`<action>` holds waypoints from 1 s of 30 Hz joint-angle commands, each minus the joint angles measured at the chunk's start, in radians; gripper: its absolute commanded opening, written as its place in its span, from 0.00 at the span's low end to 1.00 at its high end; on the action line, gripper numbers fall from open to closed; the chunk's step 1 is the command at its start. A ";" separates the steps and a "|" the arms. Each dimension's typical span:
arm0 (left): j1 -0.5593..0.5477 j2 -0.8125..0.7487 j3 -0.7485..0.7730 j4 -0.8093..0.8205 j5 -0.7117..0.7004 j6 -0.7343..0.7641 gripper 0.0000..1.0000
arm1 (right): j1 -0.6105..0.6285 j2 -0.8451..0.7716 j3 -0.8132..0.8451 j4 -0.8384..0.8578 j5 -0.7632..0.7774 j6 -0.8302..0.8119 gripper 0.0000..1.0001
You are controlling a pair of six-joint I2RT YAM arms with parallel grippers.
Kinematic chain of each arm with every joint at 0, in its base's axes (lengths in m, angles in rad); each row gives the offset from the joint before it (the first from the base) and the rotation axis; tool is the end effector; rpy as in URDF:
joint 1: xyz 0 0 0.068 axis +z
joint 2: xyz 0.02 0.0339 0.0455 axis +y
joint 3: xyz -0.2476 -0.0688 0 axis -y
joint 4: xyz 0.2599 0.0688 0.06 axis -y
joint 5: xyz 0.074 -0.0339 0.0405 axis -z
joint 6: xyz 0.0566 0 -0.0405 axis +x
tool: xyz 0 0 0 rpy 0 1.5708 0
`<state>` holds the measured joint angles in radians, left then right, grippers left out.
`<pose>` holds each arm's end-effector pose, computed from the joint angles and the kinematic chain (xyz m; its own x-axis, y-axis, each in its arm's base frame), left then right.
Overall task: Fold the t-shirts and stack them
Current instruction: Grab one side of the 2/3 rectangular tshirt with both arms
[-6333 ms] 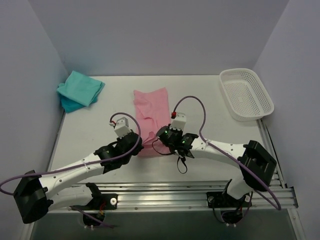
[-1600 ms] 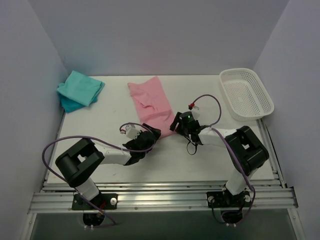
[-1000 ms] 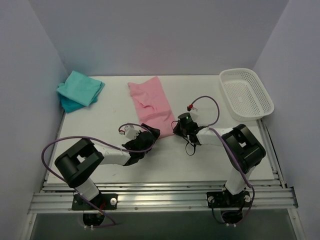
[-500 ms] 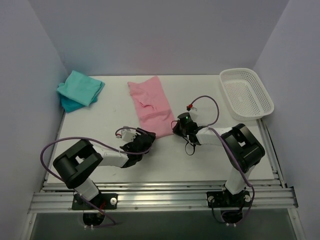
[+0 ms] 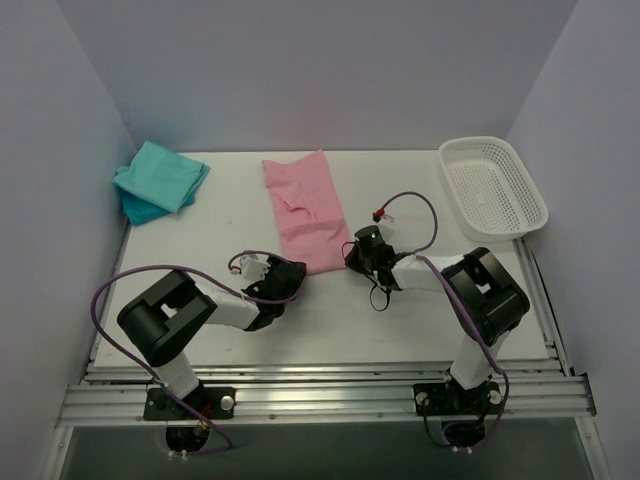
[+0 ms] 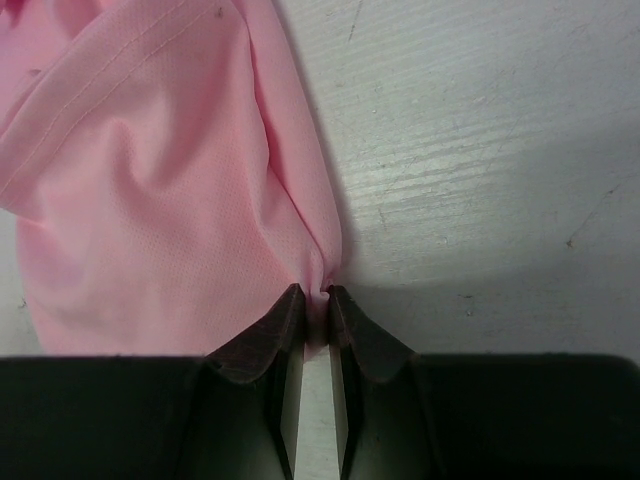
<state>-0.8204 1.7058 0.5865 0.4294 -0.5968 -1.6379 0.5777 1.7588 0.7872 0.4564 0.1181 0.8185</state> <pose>0.2373 -0.2079 0.0743 -0.2796 -0.9103 -0.3052 -0.4538 0.4054 -0.7936 0.3184 0.1996 0.1118 -0.6153 0.4644 -0.6370 -0.0105 0.8032 0.5957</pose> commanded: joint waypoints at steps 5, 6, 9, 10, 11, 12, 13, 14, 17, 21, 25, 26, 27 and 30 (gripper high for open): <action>0.038 0.092 -0.100 -0.267 0.035 0.064 0.27 | 0.010 0.025 -0.019 -0.122 0.014 -0.013 0.11; 0.038 0.097 -0.100 -0.265 0.037 0.064 0.22 | 0.010 0.025 -0.019 -0.119 0.014 -0.012 0.11; 0.047 0.109 -0.099 -0.258 0.046 0.084 0.05 | 0.010 0.027 -0.022 -0.117 0.014 -0.012 0.09; 0.049 0.109 -0.094 -0.264 0.049 0.085 0.03 | 0.011 0.027 -0.023 -0.117 0.014 -0.012 0.08; 0.047 0.110 -0.088 -0.267 0.049 0.087 0.02 | 0.011 0.022 -0.026 -0.117 0.015 -0.012 0.07; 0.047 0.109 -0.089 -0.261 0.049 0.096 0.02 | 0.010 0.019 -0.029 -0.116 0.014 -0.012 0.05; 0.046 0.106 -0.090 -0.256 0.049 0.101 0.02 | 0.011 0.015 -0.038 -0.114 0.014 -0.010 0.01; 0.043 0.104 -0.097 -0.236 0.052 0.114 0.02 | 0.011 0.004 -0.045 -0.113 0.015 -0.007 0.00; 0.027 0.072 -0.122 -0.166 0.064 0.165 0.02 | 0.019 -0.037 -0.077 -0.114 0.017 -0.002 0.00; -0.049 -0.010 -0.154 -0.201 0.055 0.164 0.02 | 0.075 -0.111 -0.108 -0.153 0.055 0.016 0.00; -0.138 -0.107 -0.134 -0.377 0.009 0.121 0.02 | 0.151 -0.227 -0.138 -0.218 0.107 0.051 0.00; -0.157 -0.133 -0.136 -0.430 -0.001 0.098 0.02 | 0.162 -0.249 -0.153 -0.229 0.112 0.060 0.00; -0.177 -0.187 -0.137 -0.484 -0.026 0.087 0.02 | 0.174 -0.271 -0.161 -0.240 0.118 0.076 0.00; -0.253 -0.308 -0.140 -0.621 -0.054 0.035 0.02 | 0.224 -0.369 -0.190 -0.306 0.163 0.097 0.00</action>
<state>-1.0172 1.4887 0.4797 0.1722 -0.6220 -1.5627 0.7704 1.4765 0.6128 0.2600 0.2016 0.8726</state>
